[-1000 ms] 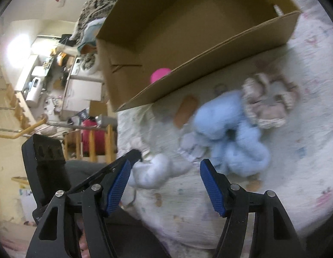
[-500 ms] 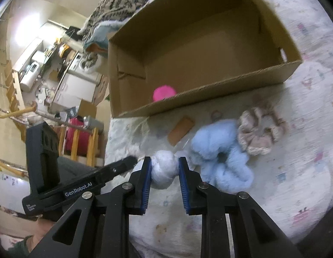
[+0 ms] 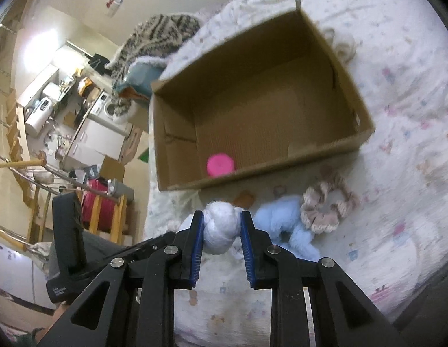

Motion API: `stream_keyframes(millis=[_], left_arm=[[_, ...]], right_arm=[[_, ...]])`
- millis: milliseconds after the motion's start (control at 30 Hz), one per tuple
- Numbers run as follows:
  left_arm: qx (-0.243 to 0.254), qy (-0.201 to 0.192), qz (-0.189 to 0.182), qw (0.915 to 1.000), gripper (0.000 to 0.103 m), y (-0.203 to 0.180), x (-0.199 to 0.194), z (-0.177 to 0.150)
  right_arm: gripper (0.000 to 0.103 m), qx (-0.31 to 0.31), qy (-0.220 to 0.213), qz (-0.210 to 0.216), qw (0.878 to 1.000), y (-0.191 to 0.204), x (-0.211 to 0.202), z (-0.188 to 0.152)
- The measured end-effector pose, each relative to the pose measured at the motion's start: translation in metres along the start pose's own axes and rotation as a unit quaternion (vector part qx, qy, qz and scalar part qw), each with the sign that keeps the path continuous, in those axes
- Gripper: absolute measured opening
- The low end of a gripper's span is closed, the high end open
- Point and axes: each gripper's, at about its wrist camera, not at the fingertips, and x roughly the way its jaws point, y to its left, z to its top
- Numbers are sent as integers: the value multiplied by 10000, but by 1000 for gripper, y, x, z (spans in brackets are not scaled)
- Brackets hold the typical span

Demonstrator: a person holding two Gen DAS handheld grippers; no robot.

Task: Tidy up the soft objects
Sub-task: 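Carry the scrunchie in the left gripper and the sock ball in the right gripper over the box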

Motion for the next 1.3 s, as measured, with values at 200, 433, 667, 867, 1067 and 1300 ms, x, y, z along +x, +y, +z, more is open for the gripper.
stream_keyframes(millis=[200,433,667,867,1067,1300], left_arm=[[164,-303,108,9993,11,-7,-20,14],[315,-577,172,9977,11,-18,-36,33],[499,-733,241,9958,11,-30,-40,60],[579,-741,249,9953,11,-37,-33,77],[703,-676,284,9948,11,-45,-17,90],[952,-724,386,9921,11,-58,7,98]], right_arm=[[26,-44,-219,-63,9997,6,-17,12],[26,-154,-302,-143,9993,10,-23,27],[26,-263,-334,-283,9987,11,-20,48],[26,-278,-345,-393,9982,5,-12,68],[26,-204,-280,-467,9983,-6,4,82],[26,-29,-82,-574,9983,-25,30,80]])
